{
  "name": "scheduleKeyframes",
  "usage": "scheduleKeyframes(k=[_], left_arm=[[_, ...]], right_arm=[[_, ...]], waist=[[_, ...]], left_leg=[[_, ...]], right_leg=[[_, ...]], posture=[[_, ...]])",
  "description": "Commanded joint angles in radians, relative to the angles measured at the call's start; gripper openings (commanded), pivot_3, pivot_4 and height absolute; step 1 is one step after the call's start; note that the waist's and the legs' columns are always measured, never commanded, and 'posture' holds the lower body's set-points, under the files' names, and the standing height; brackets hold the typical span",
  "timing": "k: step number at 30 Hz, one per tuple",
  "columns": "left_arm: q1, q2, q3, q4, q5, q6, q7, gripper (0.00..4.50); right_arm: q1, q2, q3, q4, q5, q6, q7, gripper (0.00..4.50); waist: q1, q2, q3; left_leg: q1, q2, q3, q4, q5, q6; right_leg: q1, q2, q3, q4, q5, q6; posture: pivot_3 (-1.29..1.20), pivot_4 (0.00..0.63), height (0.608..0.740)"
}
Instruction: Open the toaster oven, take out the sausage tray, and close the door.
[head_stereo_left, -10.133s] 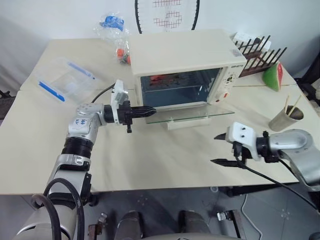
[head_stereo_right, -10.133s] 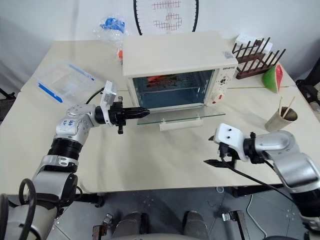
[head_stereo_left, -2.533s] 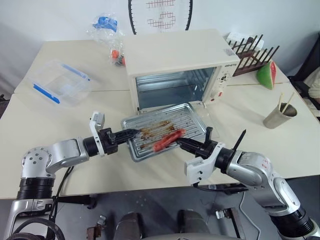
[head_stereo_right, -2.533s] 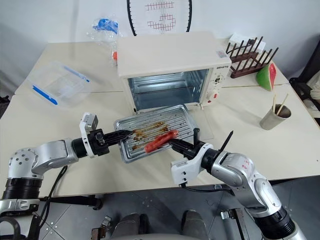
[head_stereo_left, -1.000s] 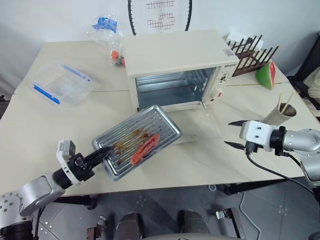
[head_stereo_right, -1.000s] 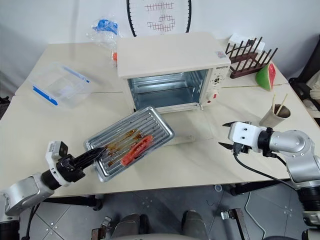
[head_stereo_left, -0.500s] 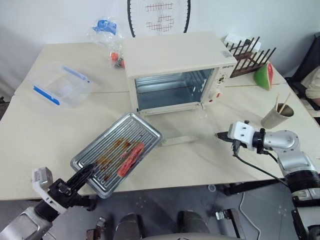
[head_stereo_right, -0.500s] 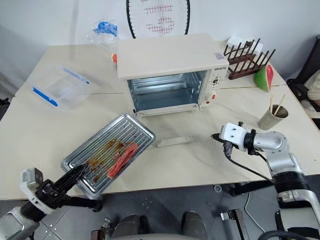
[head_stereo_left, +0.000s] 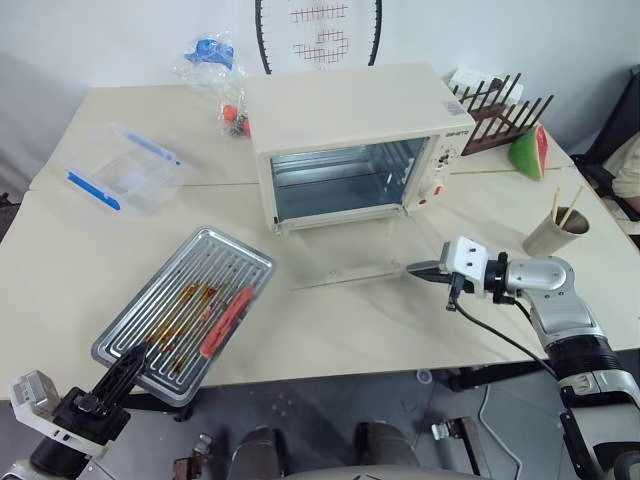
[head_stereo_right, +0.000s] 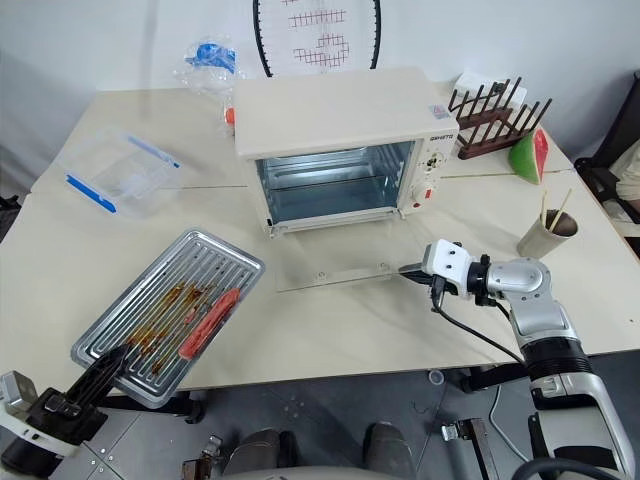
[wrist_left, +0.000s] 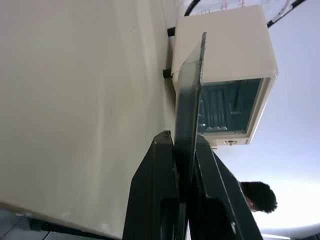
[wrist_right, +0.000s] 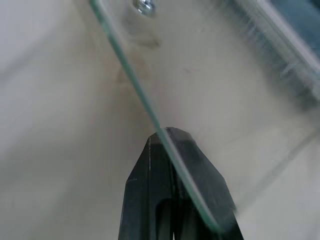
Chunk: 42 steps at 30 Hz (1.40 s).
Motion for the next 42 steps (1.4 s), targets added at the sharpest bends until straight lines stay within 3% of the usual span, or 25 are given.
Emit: scheduleKeyframes(k=[1,11,19,25,31,34,39,42], left_arm=[[0.031,0.007,0.049,0.005,-0.015,0.010,-0.026,0.00],[-0.003,0.034,0.031,0.061,-0.015,0.057,-0.018,0.00],[-0.092,0.145,-0.045,0.139,-0.015,0.147,-0.035,0.00],[-0.194,0.262,-0.138,0.213,-0.015,0.223,-0.052,0.00],[-0.409,0.342,-0.293,0.316,-0.015,0.287,-0.053,0.00],[-0.544,0.364,-0.405,0.391,-0.015,0.325,-0.032,0.00],[-0.747,0.381,-0.562,0.520,-0.015,0.376,-0.018,0.00],[-0.951,0.341,-0.675,0.623,0.083,0.408,-0.020,0.00]], right_arm=[[-0.044,-0.035,-0.052,-0.097,0.063,0.074,0.009,0.03],[-0.232,-0.053,-0.063,-0.051,0.058,0.116,0.011,0.03],[-0.420,-0.032,-0.034,0.152,-0.005,-0.001,0.015,0.03],[-0.446,-0.029,-0.040,0.122,0.012,0.024,0.019,0.03],[-0.346,-0.061,-0.051,-0.112,0.070,0.179,0.050,0.03],[-0.228,-0.111,-0.054,-0.289,0.088,0.311,0.054,0.03],[-0.022,-0.183,-0.081,-0.451,0.079,0.335,0.035,0.03],[0.147,-0.237,-0.123,-0.548,0.076,0.346,0.022,0.03]], waist=[[0.000,0.000,0.000],[-0.001,0.001,0.000],[-0.004,0.001,0.001],[-0.003,0.003,0.002],[0.001,0.004,0.002],[0.005,0.004,0.002],[0.003,0.004,0.003],[0.021,0.004,0.003]], left_leg=[[0.000,0.000,0.000,0.000,0.000,0.000],[0.000,0.000,0.000,0.000,-0.002,0.001],[0.000,0.000,0.002,0.000,-0.003,0.001],[0.000,0.000,0.002,0.000,-0.003,0.001],[-0.001,0.000,0.002,0.000,-0.003,0.001],[-0.002,0.000,0.002,-0.001,-0.003,0.001],[-0.002,-0.001,0.003,-0.002,-0.004,0.001],[-0.001,-0.001,0.005,-0.001,-0.003,0.001]], right_leg=[[0.000,0.000,0.000,0.000,0.000,0.000],[-0.001,0.000,0.002,-0.001,0.000,0.000],[-0.002,0.000,0.002,0.000,0.000,0.000],[-0.002,0.000,0.002,0.001,0.000,0.000],[-0.002,0.000,0.002,0.002,0.000,0.000],[-0.002,0.000,0.002,0.003,0.000,0.001],[-0.002,0.000,0.002,0.001,0.000,0.001],[-0.002,0.001,0.001,0.002,0.000,0.001]], posture=[[0.00,0.150,0.740],[0.00,0.150,0.740],[0.00,0.150,0.740],[0.00,0.150,0.740],[0.00,0.150,0.740],[0.00,0.150,0.740],[0.00,0.150,0.740],[0.00,0.150,0.740]])
